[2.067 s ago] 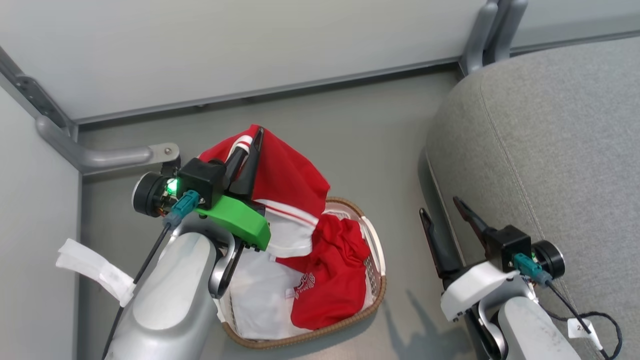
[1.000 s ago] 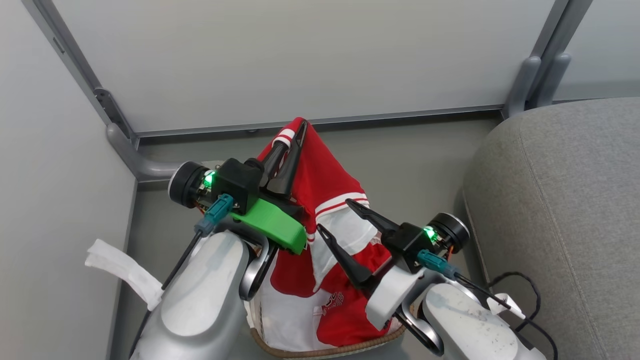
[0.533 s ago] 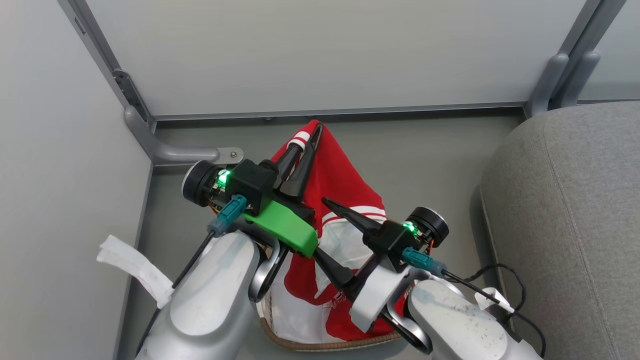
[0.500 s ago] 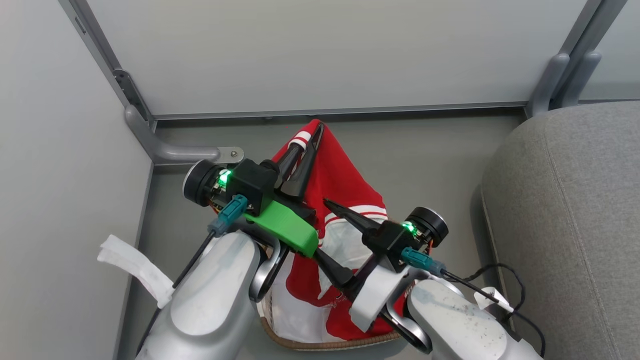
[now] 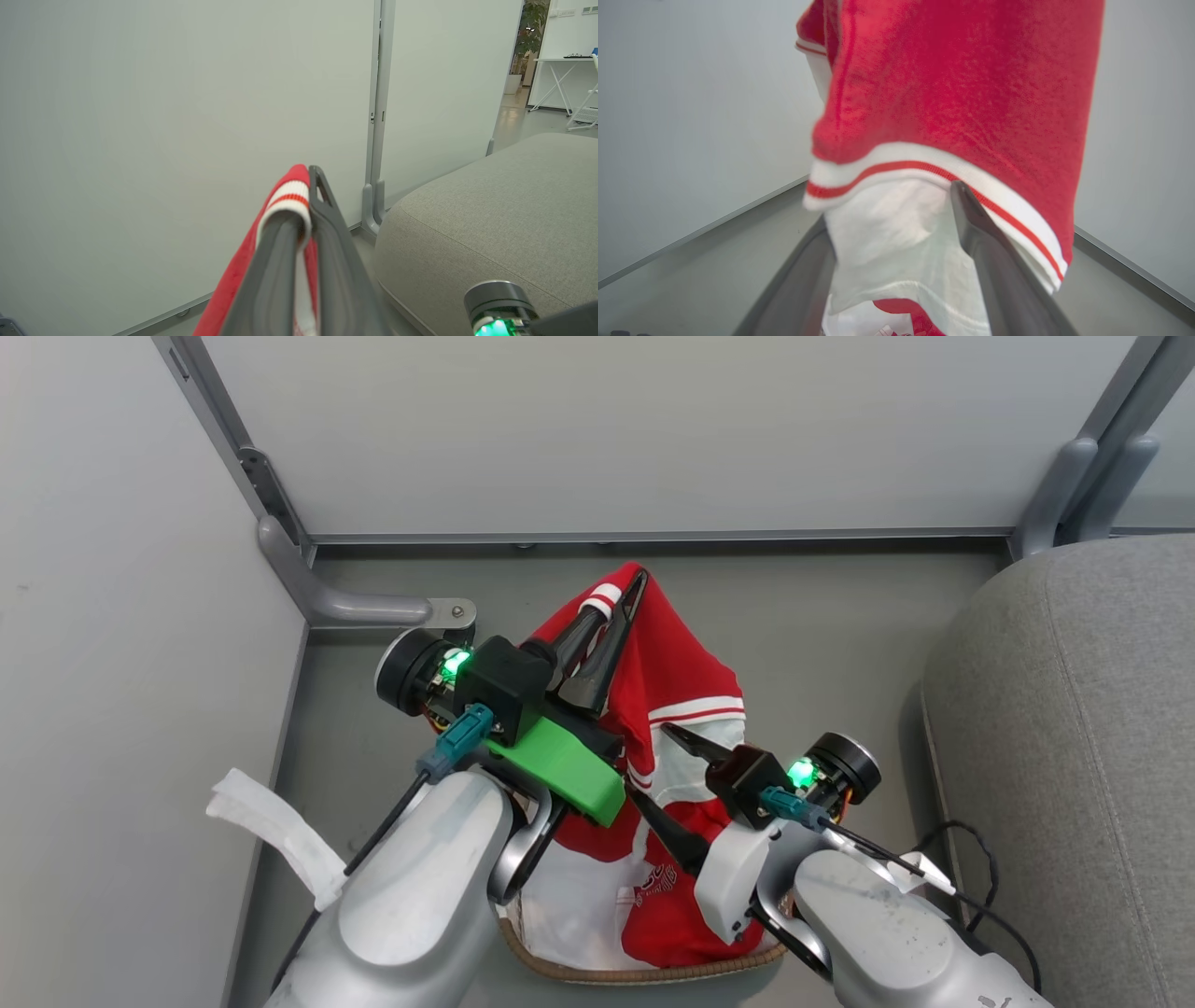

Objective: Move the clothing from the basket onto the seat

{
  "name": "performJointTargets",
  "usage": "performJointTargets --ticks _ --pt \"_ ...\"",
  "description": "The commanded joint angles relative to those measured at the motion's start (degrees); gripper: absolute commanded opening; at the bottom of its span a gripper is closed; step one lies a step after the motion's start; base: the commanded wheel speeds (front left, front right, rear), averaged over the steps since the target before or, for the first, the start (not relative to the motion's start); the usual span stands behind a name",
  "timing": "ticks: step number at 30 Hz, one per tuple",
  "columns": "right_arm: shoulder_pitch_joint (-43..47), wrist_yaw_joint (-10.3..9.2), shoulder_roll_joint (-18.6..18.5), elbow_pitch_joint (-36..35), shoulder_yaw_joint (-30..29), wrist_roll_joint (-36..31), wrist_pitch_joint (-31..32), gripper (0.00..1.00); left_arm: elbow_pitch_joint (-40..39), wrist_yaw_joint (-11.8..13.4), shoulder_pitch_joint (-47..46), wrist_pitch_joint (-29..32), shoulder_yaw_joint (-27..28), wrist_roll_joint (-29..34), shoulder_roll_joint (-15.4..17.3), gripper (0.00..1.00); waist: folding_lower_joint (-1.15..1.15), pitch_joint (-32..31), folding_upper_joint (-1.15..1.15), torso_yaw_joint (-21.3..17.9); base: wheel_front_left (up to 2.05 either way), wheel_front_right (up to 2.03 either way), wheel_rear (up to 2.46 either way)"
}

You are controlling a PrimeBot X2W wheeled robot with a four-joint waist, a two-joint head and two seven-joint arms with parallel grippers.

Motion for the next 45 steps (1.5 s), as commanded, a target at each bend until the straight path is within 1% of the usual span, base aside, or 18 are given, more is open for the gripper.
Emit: performJointTargets --ticks 1,2,3,8,16,17,18,22,26,31,37,41,45 --pt "-0.62 -0.06 -0.18 1.43 -0.41 0.51 -0.12 0.4 -0.32 -0.27 -1.01 -0.21 -0.17 -0.34 0.03 0.0 0.0 -0.07 0.0 0.41 0.0 0.0 0.0" --pt "-0.93 -0.06 -0.18 2.37 -0.63 0.82 -0.12 0.12 -0.41 -0.27 -0.98 -0.21 -0.31 -0.58 0.03 0.0 0.0 -0.03 0.0 0.58 0.0 0.0 0.0" --pt "-1.38 -0.06 -0.19 2.75 -0.83 1.06 -0.12 0.0 -0.5 -0.27 -0.92 -0.21 -0.4 -0.78 0.03 0.0 0.0 0.02 0.0 0.69 0.0 0.0 0.0" --pt "-1.94 -0.06 -0.23 2.97 -1.44 1.93 -0.12 0.0 -0.93 -0.27 -0.88 -0.21 -0.63 -1.42 0.03 0.0 0.0 0.4 0.0 0.96 0.0 0.0 0.0" --pt "-0.52 -0.06 -0.21 1.99 -3.91 1.25 -0.12 0.0 0.16 -0.27 -0.15 -0.21 0.42 0.08 0.03 0.0 0.0 0.46 0.0 -0.19 0.0 0.0 0.0" --pt "-0.3 -0.06 -0.24 1.54 -4.32 1.29 -0.12 0.0 0.12 -0.27 -0.04 -0.22 0.73 0.47 0.03 0.44 0.0 0.51 0.0 -0.47 0.0 0.0 0.0" --pt "-0.01 -0.06 -0.23 0.92 -4.7 1.17 -0.12 0.0 0.38 -0.27 0.13 -0.21 1.05 0.99 0.04 1.0 0.0 0.6 0.0 -0.83 0.0 0.0 0.0" --pt "1.33 -0.06 -0.24 -1.68 -6.57 0.43 -0.12 0.0 1.41 -0.27 0.78 -0.21 2.52 2.32 0.06 1.0 0.0 0.83 0.0 -2.9 0.0 0.0 0.0" --pt "3.27 -0.07 -0.24 -5.01 -8.62 -0.08 -0.12 0.0 2.81 -0.27 1.5 -0.21 3.7 3.48 0.24 1.0 0.0 1.05 0.0 -6.66 0.0 0.0 0.0" --pt "5.63 -0.07 -0.24 -9.52 -11.16 0.02 -0.12 0.0 4.13 -0.27 2.79 -0.21 5.59 4.14 1.45 1.0 0.0 1.13 0.0 -13.3 0.0 0.0 0.0" --pt "8.13 -0.07 -0.2 -12.68 -13.73 -0.62 -0.12 0.0 4.17 -0.27 4.2 -0.14 6.39 4.38 2.43 1.0 0.0 1.16 0.0 -20.58 0.0 0.0 0.0" --pt "9.41 -0.07 -0.18 -13.89 -14.28 -0.48 -0.12 0.0 3.76 -0.27 4.97 -0.15 7.23 4.28 2.53 1.0 0.0 1.11 0.0 -24.57 0.0 0.0 0.0" --pt "10.86 -0.07 -0.2 -15.03 -15.32 0.11 -0.12 0.0 3.52 -0.26 5.69 -0.14 7.43 4.4 2.54 1.0 0.0 0.97 0.0 -27.77 0.0 0.0 0.0"
